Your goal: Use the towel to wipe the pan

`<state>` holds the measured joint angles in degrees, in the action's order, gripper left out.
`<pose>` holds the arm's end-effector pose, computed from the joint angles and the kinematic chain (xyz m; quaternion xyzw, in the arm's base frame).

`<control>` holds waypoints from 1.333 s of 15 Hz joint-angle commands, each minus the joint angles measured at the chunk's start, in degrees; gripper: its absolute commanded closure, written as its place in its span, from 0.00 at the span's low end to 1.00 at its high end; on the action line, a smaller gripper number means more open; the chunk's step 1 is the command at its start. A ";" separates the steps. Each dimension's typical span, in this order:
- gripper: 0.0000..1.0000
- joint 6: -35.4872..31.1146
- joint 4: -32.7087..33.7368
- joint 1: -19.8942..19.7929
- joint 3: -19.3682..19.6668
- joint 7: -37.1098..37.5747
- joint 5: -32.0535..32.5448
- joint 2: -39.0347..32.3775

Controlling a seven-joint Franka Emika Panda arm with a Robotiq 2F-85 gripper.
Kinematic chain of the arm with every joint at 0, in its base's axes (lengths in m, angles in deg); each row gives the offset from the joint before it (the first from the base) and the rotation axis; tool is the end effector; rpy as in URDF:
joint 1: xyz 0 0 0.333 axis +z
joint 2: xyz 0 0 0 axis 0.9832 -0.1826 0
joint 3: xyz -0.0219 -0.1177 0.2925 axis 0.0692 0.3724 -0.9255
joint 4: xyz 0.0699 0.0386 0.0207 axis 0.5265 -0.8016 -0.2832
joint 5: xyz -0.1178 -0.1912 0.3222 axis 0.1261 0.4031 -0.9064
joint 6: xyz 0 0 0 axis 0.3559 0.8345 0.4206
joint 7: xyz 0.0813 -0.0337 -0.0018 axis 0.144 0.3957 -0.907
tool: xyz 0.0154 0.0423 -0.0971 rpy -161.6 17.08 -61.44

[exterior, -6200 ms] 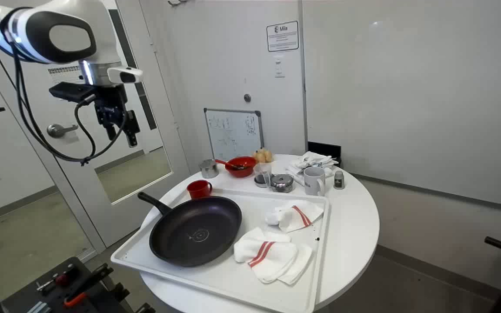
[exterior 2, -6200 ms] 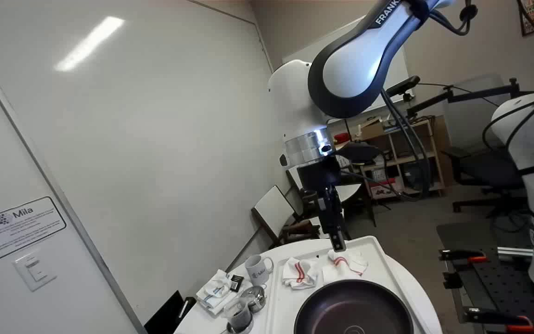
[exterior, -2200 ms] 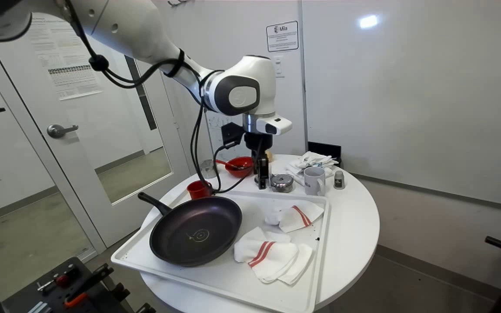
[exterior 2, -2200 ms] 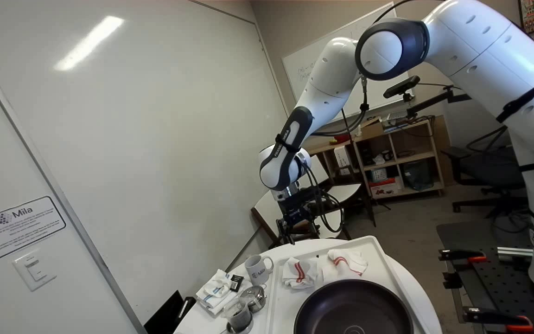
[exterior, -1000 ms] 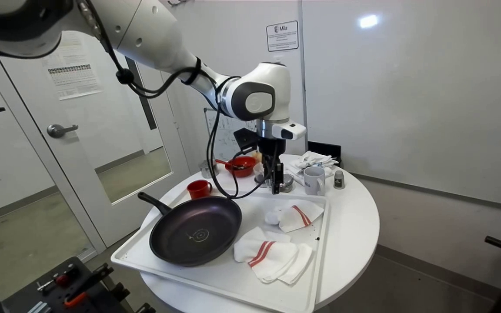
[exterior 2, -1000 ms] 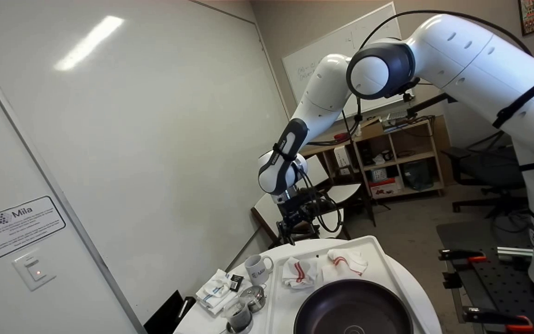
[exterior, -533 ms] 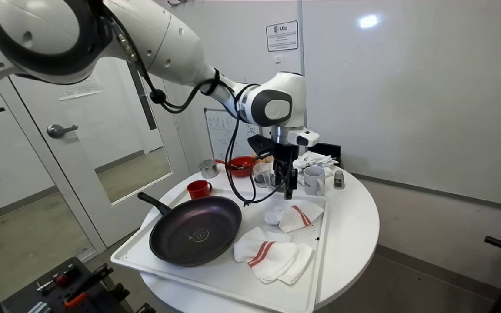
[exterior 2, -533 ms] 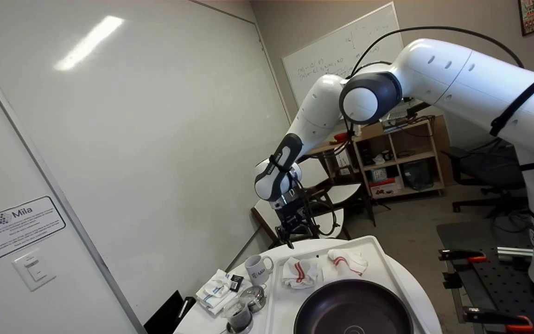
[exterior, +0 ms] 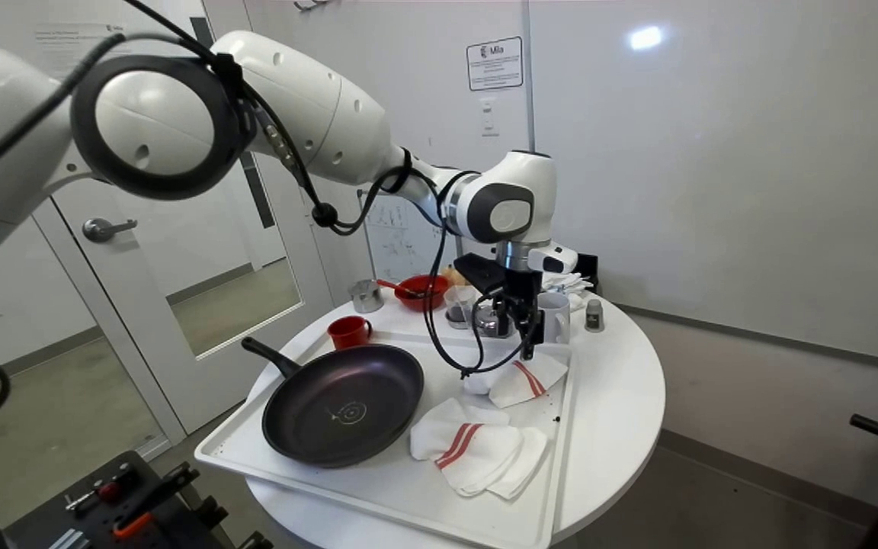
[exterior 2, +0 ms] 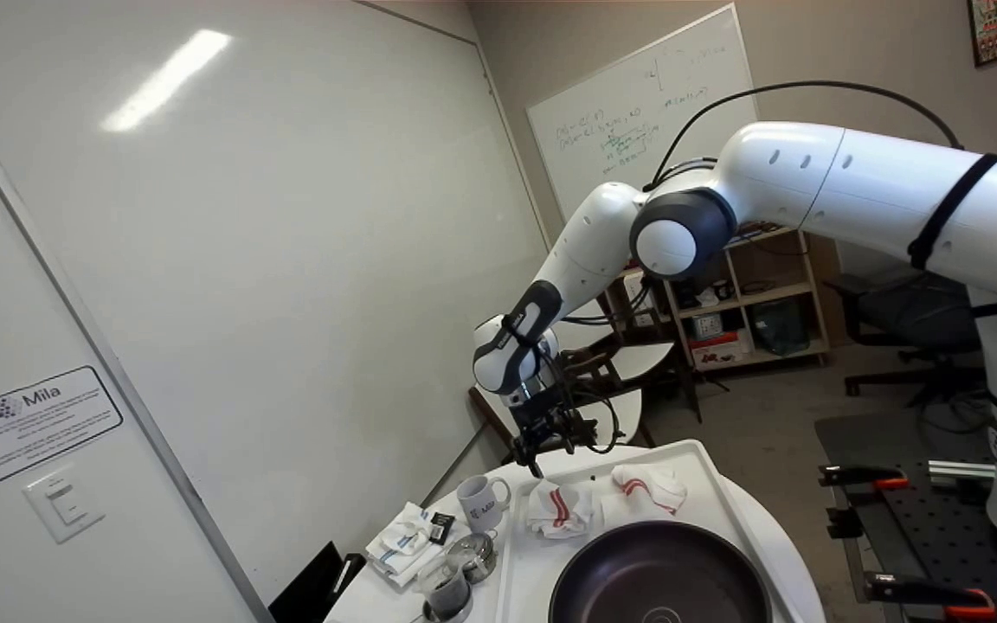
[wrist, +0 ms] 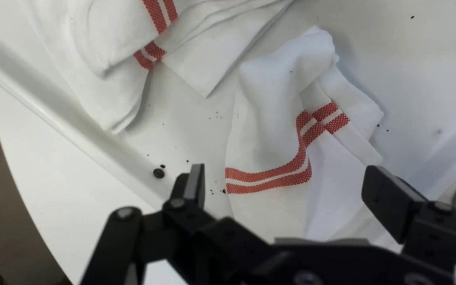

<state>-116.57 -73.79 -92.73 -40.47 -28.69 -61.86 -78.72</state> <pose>0.7008 -0.2349 0.1623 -0.9500 0.3041 0.0706 0.0107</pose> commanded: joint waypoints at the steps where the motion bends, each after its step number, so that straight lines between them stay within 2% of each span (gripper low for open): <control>1: 0.00 3.12 7.90 -1.74 -2.16 -2.77 -0.74 -4.92; 7: 0.00 7.12 14.29 -2.48 -3.97 -2.62 -1.57 -10.08; 20: 0.00 12.95 25.77 -2.76 -3.05 2.43 -0.74 -19.21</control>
<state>-107.59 -53.86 -95.05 -43.73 -28.72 -62.47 -94.81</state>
